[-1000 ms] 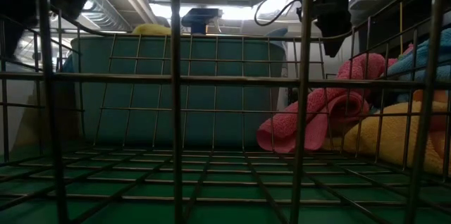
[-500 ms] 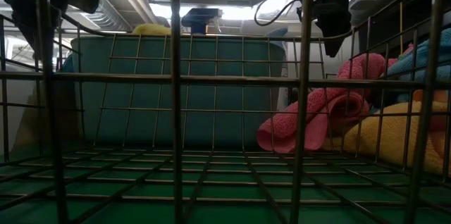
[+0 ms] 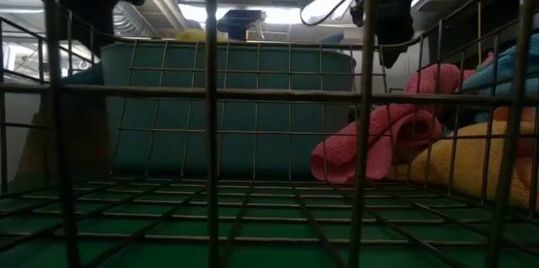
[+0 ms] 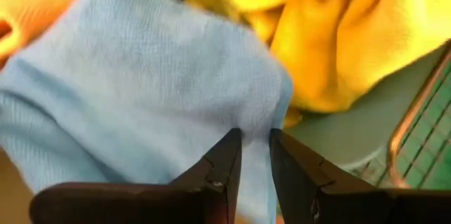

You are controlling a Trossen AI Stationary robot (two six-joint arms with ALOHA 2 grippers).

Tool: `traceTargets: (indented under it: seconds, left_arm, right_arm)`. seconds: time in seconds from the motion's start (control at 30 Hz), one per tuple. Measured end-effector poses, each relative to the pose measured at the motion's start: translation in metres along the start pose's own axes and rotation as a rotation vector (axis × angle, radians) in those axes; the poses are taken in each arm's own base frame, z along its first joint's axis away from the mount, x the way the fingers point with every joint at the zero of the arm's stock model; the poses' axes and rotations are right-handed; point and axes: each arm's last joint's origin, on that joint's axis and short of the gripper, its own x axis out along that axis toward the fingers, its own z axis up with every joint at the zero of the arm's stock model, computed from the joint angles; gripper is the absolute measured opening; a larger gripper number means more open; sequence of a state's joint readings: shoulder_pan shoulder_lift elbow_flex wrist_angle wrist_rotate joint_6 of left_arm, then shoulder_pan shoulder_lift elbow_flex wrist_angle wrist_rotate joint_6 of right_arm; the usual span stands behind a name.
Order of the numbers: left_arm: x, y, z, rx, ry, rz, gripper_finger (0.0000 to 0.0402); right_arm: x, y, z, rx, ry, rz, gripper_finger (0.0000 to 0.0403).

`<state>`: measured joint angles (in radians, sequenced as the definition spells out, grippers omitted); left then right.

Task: Sort microfiber towel by color & place in baskets
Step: Put the blue microfiber towel into the orange bin

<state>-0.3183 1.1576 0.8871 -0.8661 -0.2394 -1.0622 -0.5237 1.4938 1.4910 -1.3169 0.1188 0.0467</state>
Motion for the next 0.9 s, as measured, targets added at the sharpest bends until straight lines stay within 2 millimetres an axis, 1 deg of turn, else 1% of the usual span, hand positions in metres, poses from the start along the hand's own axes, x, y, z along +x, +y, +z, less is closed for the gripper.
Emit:
traceTargets:
  seconds: [0.13,0.27,0.43,0.57,0.67,0.9]
  left_arm:
    - [0.000,-0.002,0.002,-0.009,-0.043,-0.014,0.0071]
    - [0.000,-0.002,0.002,-0.007,-0.043,-0.010,0.0071]
    - [0.000,0.002,0.003,0.074,-0.107,0.071,0.0071]
    - [0.000,0.001,0.004,0.074,-0.126,0.064,0.0077]
    - [-0.002,0.001,0.004,0.072,-0.128,0.054,0.0106]
    - [-0.005,0.002,0.003,0.083,-0.125,0.034,0.0210]
  right_arm:
    - [0.000,0.000,0.006,0.008,-0.060,0.003,0.0221]
    - [-0.001,0.000,0.012,0.015,-0.123,0.006,0.0221]
    - [-0.002,0.001,0.019,0.024,-0.191,0.009,0.0221]
    - [-0.003,0.001,0.023,0.029,-0.238,0.011,0.0221]
    - [-0.003,0.001,0.026,0.033,-0.269,0.013,0.0221]
    - [-0.004,0.001,0.028,0.036,-0.296,0.014,0.0221]
